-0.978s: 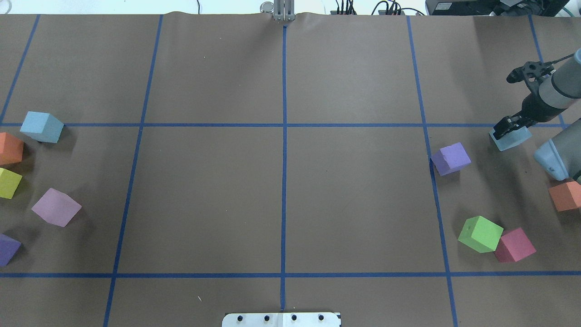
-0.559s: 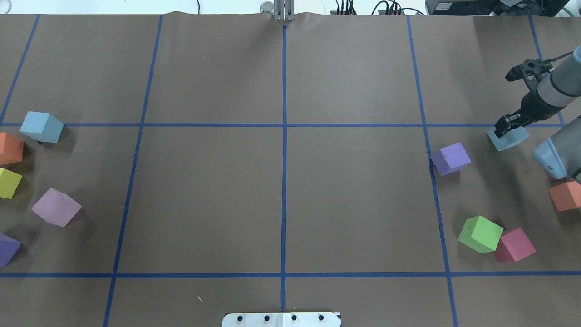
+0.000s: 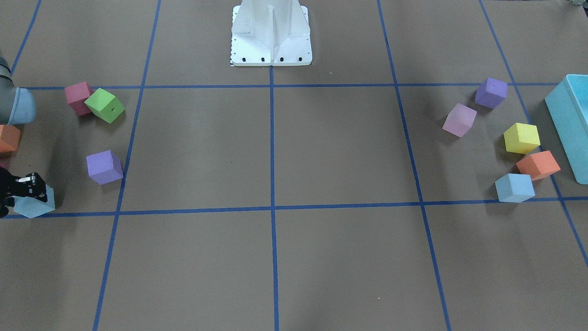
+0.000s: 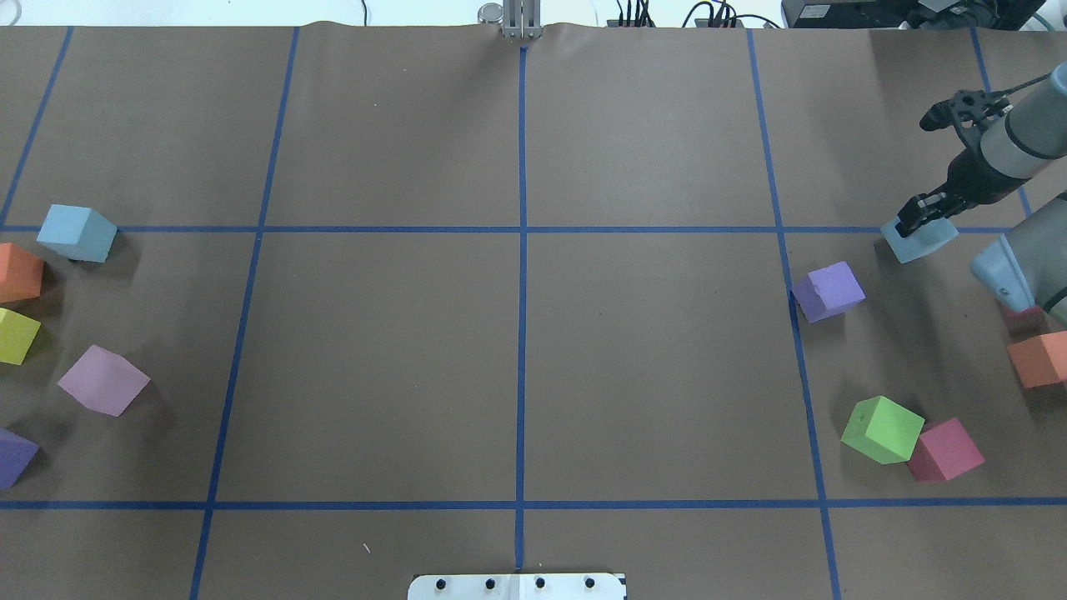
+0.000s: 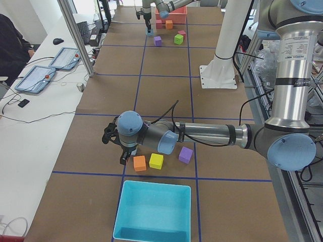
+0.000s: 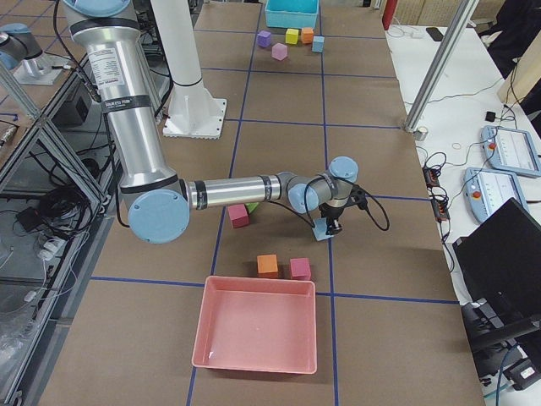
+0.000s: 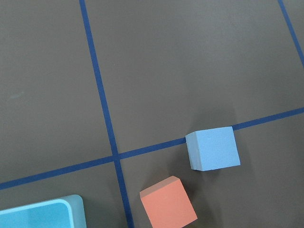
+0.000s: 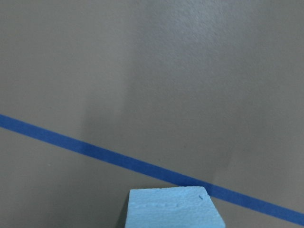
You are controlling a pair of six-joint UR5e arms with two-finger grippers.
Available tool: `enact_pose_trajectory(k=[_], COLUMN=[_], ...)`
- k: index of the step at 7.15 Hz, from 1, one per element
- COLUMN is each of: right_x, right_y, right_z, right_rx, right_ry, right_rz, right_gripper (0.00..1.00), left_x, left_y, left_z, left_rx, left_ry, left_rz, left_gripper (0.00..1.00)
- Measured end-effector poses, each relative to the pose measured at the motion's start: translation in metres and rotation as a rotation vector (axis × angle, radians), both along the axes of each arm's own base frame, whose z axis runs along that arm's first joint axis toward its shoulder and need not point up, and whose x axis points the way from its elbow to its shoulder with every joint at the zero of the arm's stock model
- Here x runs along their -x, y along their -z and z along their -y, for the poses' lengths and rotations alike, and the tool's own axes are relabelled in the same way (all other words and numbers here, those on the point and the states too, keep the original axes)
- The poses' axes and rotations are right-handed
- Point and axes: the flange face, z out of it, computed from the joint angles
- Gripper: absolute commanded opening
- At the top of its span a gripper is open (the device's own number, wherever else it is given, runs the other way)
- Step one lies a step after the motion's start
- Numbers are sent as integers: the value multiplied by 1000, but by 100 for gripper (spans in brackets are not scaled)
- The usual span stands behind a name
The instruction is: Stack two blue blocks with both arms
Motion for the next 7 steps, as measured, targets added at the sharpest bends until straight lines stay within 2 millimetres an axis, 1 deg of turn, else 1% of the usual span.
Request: enact_pose_trajectory(k=[1,2,3,4,5,6,7], right_x=[-8,-15,-15,1,34,77,125], right_y=[25,60,106,169,224,265,300], right_z=[17,36,51,58,47,23,-6], right_rx=[12,33,57,98,141,171,194], right_ry=[-13,-26,-44,-80,-121,-155,-192], right_rz=[31,53,64,76,90,94,91], right_gripper=[41,43,43,43,43,43,43], left_x=[0,0,1,0,1,1,0], left_y=[0,0,0,1,1,1,1], left_z=[0,0,-1,-1,0,0,0], left_rx=[0,0,-1,-1,-1,-1,1], left_ry=[0,0,1,1,1,1,1], left_rz=[0,-1,-2,-4,-4,-4,-6], left_gripper=[98,98,98,98,98,98,98])
